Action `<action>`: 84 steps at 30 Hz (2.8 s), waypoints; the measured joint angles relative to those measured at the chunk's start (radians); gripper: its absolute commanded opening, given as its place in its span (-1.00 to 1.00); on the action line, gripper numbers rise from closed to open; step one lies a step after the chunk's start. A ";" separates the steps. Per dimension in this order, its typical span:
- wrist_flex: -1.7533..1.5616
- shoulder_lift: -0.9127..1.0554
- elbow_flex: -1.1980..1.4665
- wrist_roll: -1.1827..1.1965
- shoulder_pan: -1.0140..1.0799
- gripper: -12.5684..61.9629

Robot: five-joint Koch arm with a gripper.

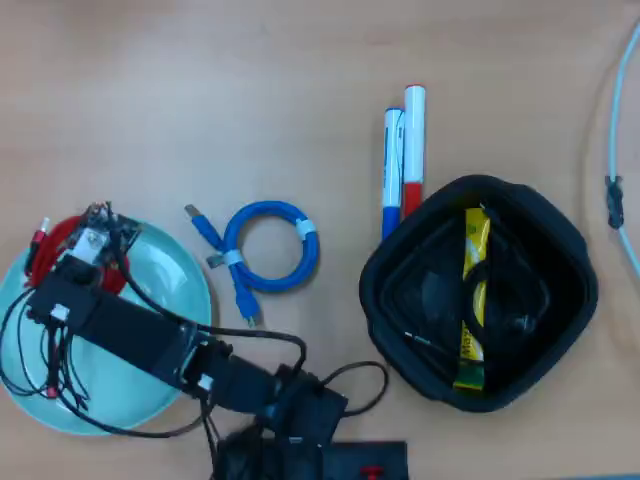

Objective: Put a black charging cable in a black bowl and put a red charging cable in a green bowl

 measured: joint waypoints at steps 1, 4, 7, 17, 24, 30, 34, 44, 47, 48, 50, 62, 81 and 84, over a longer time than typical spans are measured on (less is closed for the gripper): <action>-0.048 0.026 0.078 0.000 0.000 -0.84; -0.198 0.127 0.301 0.000 -0.002 -0.84; -0.327 0.222 0.451 0.000 -0.014 -0.84; -0.545 0.261 0.719 0.025 -0.110 -0.84; -0.589 0.261 0.747 0.041 -0.166 -0.85; -0.617 0.222 0.747 0.043 -0.184 -0.76; -0.618 0.221 0.747 0.041 -0.184 -0.33; -0.601 0.249 0.746 0.041 -0.181 0.41; -0.545 0.336 0.746 0.043 -0.120 0.41; -0.522 0.380 0.746 0.041 -0.091 0.41; -0.474 0.472 0.746 0.040 -0.014 0.41; -0.431 0.581 0.746 -0.127 0.623 0.42; -1.218 0.859 1.735 -0.425 1.100 0.43; -1.410 0.960 1.908 -0.428 1.120 0.42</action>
